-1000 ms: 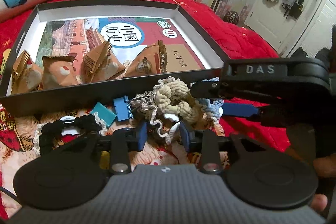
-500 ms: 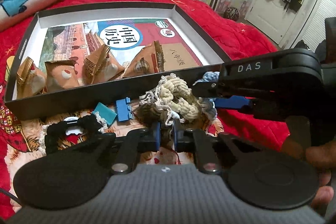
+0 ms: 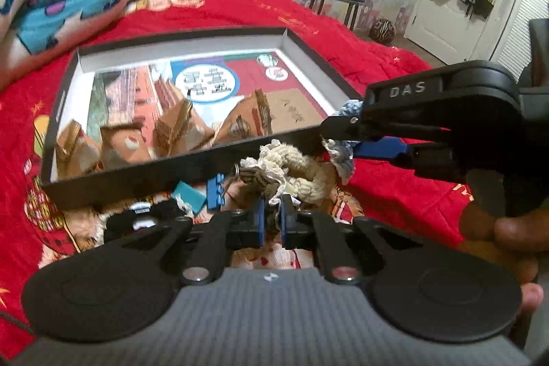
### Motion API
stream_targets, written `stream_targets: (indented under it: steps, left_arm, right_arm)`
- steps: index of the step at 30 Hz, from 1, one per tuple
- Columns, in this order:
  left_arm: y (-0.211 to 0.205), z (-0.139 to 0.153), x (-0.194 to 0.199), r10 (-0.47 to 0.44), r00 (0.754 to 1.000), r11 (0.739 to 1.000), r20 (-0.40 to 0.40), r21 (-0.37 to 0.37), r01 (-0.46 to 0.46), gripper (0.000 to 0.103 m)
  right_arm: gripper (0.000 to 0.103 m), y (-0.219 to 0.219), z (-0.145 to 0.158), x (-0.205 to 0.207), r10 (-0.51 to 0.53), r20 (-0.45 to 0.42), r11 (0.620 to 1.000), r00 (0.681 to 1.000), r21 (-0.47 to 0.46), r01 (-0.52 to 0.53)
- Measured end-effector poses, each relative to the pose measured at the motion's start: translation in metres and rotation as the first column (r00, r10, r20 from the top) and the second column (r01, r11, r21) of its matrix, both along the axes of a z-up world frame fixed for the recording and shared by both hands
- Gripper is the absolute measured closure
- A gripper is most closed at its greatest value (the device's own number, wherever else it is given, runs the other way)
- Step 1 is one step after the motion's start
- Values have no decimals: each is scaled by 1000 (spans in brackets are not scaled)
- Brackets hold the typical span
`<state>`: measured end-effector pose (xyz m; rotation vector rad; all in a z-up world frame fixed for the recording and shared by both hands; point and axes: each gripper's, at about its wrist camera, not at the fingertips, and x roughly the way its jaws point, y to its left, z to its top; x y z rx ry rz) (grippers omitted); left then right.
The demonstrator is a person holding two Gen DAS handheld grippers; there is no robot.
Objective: Organize objects
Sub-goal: 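Close the left tool on the beige rope toy while the right tool grasps the blue crochet ring, then lift both held items and carry them over the black box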
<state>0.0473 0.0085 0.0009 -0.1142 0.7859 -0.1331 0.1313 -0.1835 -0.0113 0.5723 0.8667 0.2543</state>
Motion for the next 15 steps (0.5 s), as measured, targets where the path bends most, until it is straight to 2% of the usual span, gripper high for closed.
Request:
stream_targets:
  steps: [8,15]
  left_arm:
    - [-2,10,-6,2,998,1000,62,16,-3,92]
    - [2,19,-9,11,996,1000,93,8,-12,93]
  right_arm:
    - [77,-4,6,-2,-2,43,998,999,64,0]
    - [77,-4,9,-1,-2,66,996,998,85,-4]
